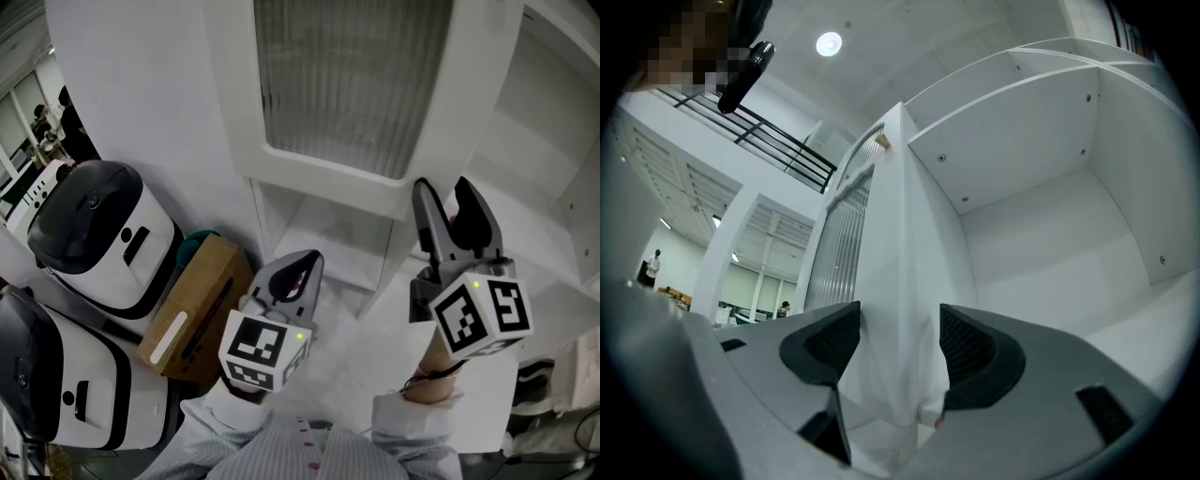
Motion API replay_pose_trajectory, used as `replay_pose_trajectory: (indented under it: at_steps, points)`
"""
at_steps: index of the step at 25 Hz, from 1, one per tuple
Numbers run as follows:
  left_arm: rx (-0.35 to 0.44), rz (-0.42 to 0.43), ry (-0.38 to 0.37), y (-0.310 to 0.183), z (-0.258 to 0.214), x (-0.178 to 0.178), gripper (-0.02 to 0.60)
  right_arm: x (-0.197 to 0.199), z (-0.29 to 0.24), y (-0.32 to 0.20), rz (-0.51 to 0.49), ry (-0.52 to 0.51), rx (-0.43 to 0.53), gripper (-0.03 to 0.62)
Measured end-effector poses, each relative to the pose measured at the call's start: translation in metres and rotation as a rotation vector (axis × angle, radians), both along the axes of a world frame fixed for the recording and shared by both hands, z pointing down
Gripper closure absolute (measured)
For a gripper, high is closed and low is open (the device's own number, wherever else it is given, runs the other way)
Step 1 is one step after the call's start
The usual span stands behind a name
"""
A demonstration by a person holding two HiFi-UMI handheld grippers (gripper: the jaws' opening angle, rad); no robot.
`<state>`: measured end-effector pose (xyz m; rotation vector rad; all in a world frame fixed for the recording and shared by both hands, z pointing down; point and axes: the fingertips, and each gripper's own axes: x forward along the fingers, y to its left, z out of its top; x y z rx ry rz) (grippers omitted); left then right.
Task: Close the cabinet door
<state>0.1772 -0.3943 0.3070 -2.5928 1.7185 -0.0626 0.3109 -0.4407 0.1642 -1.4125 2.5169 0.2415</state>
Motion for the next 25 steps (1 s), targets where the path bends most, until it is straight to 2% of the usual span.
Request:
replay_pose_trajectory:
  at_steps: [3, 8, 13, 18, 22, 25]
  points:
    - [0.006, 0.004, 0.001, 0.002, -0.001, 0.0, 0.571, -0.001, 0.001, 0.0, 0.009, 0.003, 0.006, 0.358]
    - [0.007, 0.004, 0.003, 0.012, -0.003, -0.001, 0.571, -0.001, 0.007, 0.007, 0.063, 0.064, 0.018, 0.359]
    - [0.019, 0.019, 0.003, 0.027, -0.008, -0.005, 0.572, -0.006, 0.008, 0.032, 0.053, 0.067, 0.032, 0.359]
    - [0.008, 0.072, -0.024, 0.044, -0.006, -0.011, 0.571, -0.021, 0.017, 0.065, 0.042, 0.046, 0.029, 0.368]
    - [0.002, 0.106, -0.028, 0.06, -0.005, -0.023, 0.571, -0.045, 0.035, 0.092, 0.035, 0.065, 0.018, 0.476]
    - [-0.007, 0.131, -0.026, 0.071, -0.003, -0.031, 0.571, -0.071, 0.059, 0.111, 0.03, 0.109, -0.009, 0.531]
